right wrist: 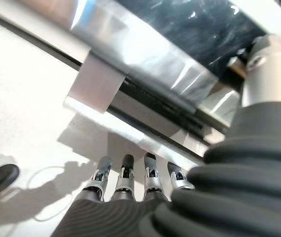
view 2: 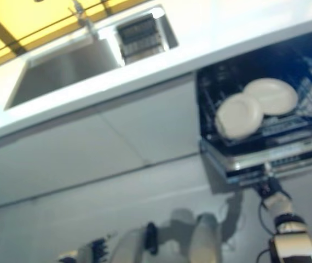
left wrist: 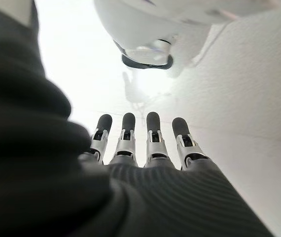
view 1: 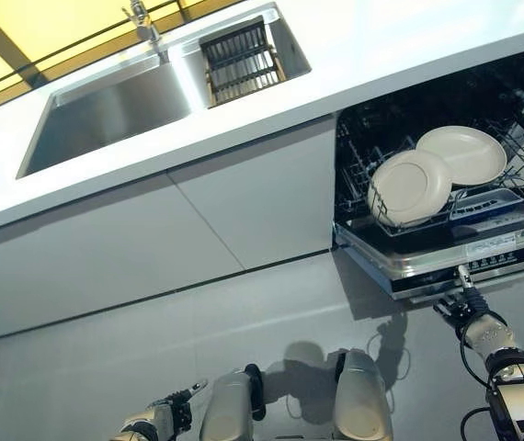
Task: Take plates into dishwasher
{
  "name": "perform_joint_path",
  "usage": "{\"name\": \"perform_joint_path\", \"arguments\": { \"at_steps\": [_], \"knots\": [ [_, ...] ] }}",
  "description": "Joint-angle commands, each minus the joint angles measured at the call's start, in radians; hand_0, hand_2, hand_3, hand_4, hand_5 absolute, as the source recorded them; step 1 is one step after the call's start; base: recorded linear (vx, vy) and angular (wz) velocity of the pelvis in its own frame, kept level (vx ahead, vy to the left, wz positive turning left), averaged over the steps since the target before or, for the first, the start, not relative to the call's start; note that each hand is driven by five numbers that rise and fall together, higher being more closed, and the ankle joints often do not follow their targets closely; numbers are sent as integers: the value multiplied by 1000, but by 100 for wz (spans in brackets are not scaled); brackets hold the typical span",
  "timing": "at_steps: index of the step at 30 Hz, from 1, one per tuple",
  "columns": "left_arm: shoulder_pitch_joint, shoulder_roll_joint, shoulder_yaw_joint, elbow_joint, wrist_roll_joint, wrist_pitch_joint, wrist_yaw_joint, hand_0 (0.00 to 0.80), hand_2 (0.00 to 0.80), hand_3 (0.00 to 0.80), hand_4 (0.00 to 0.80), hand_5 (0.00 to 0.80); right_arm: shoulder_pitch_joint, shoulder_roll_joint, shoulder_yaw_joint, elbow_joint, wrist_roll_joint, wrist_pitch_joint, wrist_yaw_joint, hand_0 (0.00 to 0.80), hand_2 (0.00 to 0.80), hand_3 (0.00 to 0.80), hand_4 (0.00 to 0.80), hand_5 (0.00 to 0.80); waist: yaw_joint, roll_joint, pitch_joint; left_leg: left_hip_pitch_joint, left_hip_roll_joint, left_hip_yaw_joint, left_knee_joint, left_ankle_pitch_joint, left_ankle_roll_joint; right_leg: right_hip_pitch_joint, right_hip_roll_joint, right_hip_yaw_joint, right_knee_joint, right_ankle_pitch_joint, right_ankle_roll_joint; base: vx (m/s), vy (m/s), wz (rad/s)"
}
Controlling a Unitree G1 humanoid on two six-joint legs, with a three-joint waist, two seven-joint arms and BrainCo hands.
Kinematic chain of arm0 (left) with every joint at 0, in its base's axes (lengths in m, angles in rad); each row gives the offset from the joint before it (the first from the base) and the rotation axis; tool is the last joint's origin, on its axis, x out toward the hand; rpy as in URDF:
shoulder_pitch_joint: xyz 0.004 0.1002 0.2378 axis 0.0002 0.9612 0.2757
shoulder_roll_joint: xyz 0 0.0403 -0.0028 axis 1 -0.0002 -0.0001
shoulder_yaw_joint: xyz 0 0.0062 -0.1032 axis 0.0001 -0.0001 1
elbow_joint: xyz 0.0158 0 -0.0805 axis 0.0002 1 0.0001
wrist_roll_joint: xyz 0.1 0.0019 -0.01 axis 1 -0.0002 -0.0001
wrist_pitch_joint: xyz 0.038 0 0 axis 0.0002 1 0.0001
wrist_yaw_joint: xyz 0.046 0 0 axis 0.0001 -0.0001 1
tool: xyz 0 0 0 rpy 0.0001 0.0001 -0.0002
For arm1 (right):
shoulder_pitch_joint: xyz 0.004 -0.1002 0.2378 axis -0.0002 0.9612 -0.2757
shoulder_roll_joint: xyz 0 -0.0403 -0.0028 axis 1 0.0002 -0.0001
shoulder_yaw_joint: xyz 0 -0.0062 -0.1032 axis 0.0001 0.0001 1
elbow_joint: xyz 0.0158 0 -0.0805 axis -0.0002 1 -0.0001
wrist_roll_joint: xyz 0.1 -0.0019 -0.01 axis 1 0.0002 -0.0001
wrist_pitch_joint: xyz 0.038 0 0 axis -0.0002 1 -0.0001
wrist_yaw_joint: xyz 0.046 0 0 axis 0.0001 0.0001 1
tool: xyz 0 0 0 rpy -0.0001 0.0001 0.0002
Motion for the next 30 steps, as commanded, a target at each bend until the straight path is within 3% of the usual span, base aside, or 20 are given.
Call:
{"name": "perform_joint_path", "arguments": {
  "at_steps": [1, 7, 13, 17, 19, 22, 25, 30],
  "knots": [
    [19, 84, -68, -73, 39, 15, 15, 0, 0, 0, 0, 0, -588, 39, 33, -281, -21, -152, 210, 0, 0, 0, 0, 0, 109, -82, -69, -22, -9, 42, 208, -44, 56, 116, 3, 29, -71, 54, -15, 106, -97, 6],
    [82, 101, -72, -80, 100, 1, -15, 0, 0, 0, 0, 0, -554, 25, 24, -290, -58, -89, 198, 0, 0, 0, 0, 0, 136, -106, -107, 28, -2, 35, 205, -63, 58, 199, 10, 9, -109, 59, -9, 167, -35, 6],
    [117, 115, -62, -56, 153, -4, -55, 0, 0, 0, 0, 0, -474, 13, -19, -224, -185, -11, 163, 0, 0, 0, 0, 0, 132, -113, -143, 89, -1, 50, 169, -72, 61, 259, 7, 8, -149, 70, 2, 178, 42, 36],
    [107, 122, -62, -60, 180, 6, -74, 0, 0, 0, 0, 0, -365, 3, -18, -137, -500, 54, 78, 0, 0, 0, 0, 0, 117, -125, -165, 145, -4, 75, 94, -68, 59, 308, 13, 9, -228, 92, 23, 65, 58, 26],
    [99, 125, -66, -60, 188, 5, -78, 0, 0, 0, 0, 0, -332, 2, -3, -116, -569, 71, 62, 0, 0, 0, 0, 0, 111, -129, -171, 166, -7, 84, 49, -52, 54, 320, 17, 10, -270, 107, 33, -38, 61, 14],
    [71, 134, -84, -53, 180, -18, -74, 0, 0, 0, 0, 0, -223, 36, 54, -113, -718, 105, 46, 0, 0, 0, 0, 0, 92, -149, -189, 221, -9, 99, -105, 16, 40, 351, 25, 13, -410, 166, 66, -97, 50, -15],
    [44, 139, -98, -45, 178, -17, -87, 0, 0, 0, 0, 0, -105, 82, 110, -125, -798, 100, 49, 0, 0, 0, 0, 0, 76, -164, -213, 245, -16, 94, -235, 82, 28, 367, 33, 15, -524, 230, 94, -163, 42, -11],
    [31, 111, -128, 12, 221, -33, -105, 0, 0, 0, 0, 0, 182, 188, 107, -86, -892, -22, 82, 0, 0, 0, 0, 0, 49, -176, -267, 295, -23, 100, -438, 151, 20, 394, 46, 9, -684, 315, 131, -110, 75, 0]
  ]
}}
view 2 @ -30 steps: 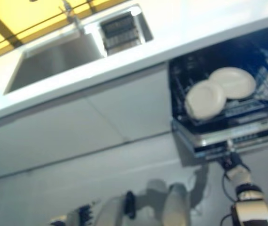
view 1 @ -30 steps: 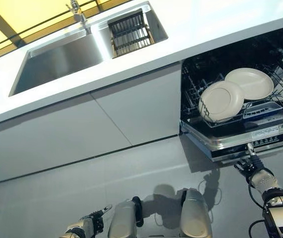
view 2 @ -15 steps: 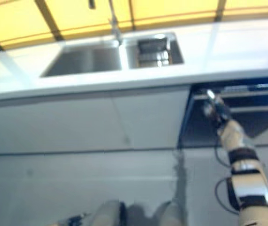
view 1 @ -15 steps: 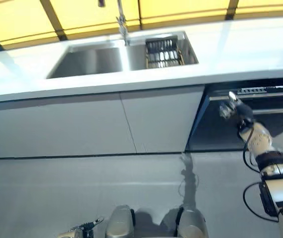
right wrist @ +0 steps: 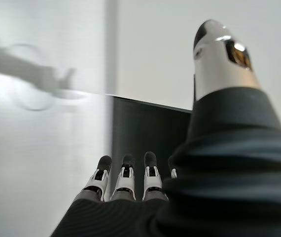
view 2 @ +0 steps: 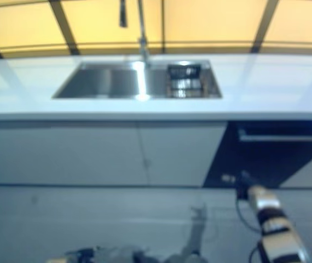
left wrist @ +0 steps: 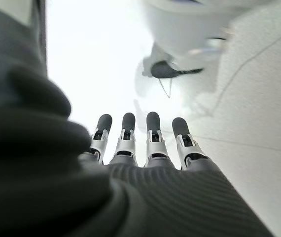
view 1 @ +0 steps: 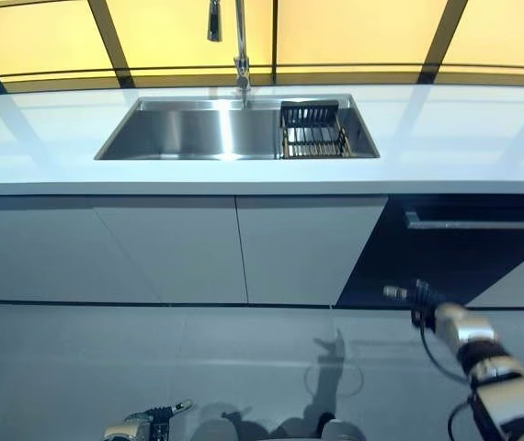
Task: Take plates into dishwasher
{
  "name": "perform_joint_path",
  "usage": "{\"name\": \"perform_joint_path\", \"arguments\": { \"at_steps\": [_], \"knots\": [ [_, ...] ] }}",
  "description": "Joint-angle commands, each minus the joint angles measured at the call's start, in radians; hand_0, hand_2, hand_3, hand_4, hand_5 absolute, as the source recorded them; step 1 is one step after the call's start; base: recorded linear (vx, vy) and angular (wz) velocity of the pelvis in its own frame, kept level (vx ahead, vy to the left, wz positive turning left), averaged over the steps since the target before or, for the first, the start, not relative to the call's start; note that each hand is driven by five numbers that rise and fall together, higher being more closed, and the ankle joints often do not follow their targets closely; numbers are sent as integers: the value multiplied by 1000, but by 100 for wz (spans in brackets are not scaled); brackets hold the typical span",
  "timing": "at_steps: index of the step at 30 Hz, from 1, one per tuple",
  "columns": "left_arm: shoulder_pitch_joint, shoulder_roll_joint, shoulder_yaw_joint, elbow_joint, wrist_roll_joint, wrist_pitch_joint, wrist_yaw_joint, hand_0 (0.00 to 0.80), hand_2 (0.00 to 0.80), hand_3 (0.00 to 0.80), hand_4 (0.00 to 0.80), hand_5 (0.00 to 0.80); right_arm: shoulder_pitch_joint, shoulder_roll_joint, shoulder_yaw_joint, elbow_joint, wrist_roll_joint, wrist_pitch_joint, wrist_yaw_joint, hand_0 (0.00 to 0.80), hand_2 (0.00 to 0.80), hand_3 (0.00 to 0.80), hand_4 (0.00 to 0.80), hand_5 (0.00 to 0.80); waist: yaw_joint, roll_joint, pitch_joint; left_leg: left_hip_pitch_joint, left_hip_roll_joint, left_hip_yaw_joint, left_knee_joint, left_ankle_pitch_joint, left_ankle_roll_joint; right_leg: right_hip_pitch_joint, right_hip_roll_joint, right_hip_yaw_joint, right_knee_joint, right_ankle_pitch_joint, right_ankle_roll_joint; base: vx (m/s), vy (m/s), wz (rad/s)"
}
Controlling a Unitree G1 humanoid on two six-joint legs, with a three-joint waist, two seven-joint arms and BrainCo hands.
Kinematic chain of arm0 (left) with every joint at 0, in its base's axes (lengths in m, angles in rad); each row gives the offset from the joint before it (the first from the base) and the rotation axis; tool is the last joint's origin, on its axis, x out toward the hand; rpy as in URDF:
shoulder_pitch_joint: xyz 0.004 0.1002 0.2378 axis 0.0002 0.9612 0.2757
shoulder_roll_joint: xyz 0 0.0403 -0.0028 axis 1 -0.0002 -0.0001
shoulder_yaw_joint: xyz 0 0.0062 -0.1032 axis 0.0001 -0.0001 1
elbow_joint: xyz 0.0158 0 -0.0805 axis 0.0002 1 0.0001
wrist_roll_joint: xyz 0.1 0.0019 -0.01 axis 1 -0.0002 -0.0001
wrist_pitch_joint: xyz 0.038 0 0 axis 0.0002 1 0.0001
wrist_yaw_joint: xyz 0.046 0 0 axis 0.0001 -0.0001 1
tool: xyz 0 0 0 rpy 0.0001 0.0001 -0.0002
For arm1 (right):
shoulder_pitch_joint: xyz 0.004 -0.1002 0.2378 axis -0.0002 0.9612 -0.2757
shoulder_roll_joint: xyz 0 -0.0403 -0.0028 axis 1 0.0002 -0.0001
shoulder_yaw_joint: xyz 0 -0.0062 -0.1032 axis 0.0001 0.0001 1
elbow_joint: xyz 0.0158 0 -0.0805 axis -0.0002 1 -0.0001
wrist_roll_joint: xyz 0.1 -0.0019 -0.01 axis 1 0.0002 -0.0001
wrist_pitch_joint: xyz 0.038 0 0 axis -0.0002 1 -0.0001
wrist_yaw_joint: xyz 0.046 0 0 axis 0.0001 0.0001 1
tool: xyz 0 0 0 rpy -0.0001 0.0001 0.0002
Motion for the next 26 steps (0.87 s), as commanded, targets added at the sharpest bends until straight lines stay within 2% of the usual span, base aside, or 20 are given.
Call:
{"name": "perform_joint_path", "arguments": {
  "at_steps": [1, 4, 5, 7, 9, 11, 13, 17, 22, 26],
  "knots": [
    [-45, 7, -40, 81, 68, -20, -15, 0, 0, 0, 0, 0, 34, 62, -6, 60, -51, -108, 4, 0, 0, 0, 0, 0, -16, -14, -19, 37, 23, -28, -112, 74, -14, 71, -15, 5, -78, 28, 58, -87, 72, -1],
    [-43, -16, -25, 103, 67, -23, 11, 0, 0, 0, 0, 0, 110, 167, -3, 136, -71, -124, 1, 0, 0, 0, 0, 0, -20, -15, -40, 55, 20, -17, -168, 84, -20, 77, -15, -12, -127, 50, 66, -79, 59, -3],
    [-41, -24, -17, 117, 77, -15, 14, 0, 0, 0, 0, 0, 133, 209, -2, 162, -55, -117, -11, 0, 0, 0, 0, 0, -24, -17, -46, 55, 17, -13, -166, 79, -13, 77, -15, -7, -117, 45, 64, -54, 59, -5],
    [-31, -39, -1, 134, 105, -15, -1, 0, 0, 0, 0, 0, 164, 251, -11, 202, -41, -94, -15, 0, 0, 0, 0, 0, -30, -18, -54, 56, 15, -10, -165, 77, -6, 69, -15, -4, -105, 43, 65, -36, 49, -3],
    [-23, -58, 5, 151, 150, -33, -3, 0, 0, 0, 0, 0, 193, 288, -34, 259, 13, -37, -33, 0, 0, 0, 0, 0, -32, -16, -60, 58, 15, -6, -166, 71, -3, 71, -16, -4, -106, 38, 63, -21, 44, 1],
    [-9, -79, 5, 160, 182, -67, 4, 0, 0, 0, 0, 0, 214, 313, -57, 303, -18, 3, -53, 0, 0, 0, 0, 0, -33, -13, -66, 67, 14, -4, -171, 63, 0, 79, -14, -2, -116, 35, 63, -4, 38, 1],
    [1, -89, -6, 156, 235, -102, -21, 0, 0, 0, 0, 0, 226, 319, -39, 323, -127, 21, -52, 0, 0, 0, 0, 0, -32, -10, -72, 73, 14, -3, -175, 58, 1, 86, -12, -2, -120, 31, 62, -6, 17, -1],
    [8, -95, -36, 142, 224, -120, -39, 0, 0, 0, 0, 0, 213, 303, 32, 306, -264, 15, -37, 0, 0, 0, 0, 0, -24, -12, -80, 79, 14, -12, -175, 53, 1, 96, -12, -3, -127, 28, 63, 0, 0, 0],
    [11, -85, -45, 127, 196, -125, -39, 0, 0, 0, 0, 0, 205, 294, 55, 290, -241, 31, -69, 0, 0, 0, 0, 0, -20, -17, -85, 80, 11, -17, -179, 52, 2, 98, -8, 6, -131, 26, 63, -7, -4, 0],
    [14, -94, -44, 130, 169, -131, -39, 0, 0, 0, 0, 0, 209, 295, 54, 298, -266, 13, -64, 0, 0, 0, 0, 0, -21, -18, -88, 82, 10, -17, -182, 50, 3, 100, -7, 4, -134, 25, 65, 0, 0, 0]
  ]
}}
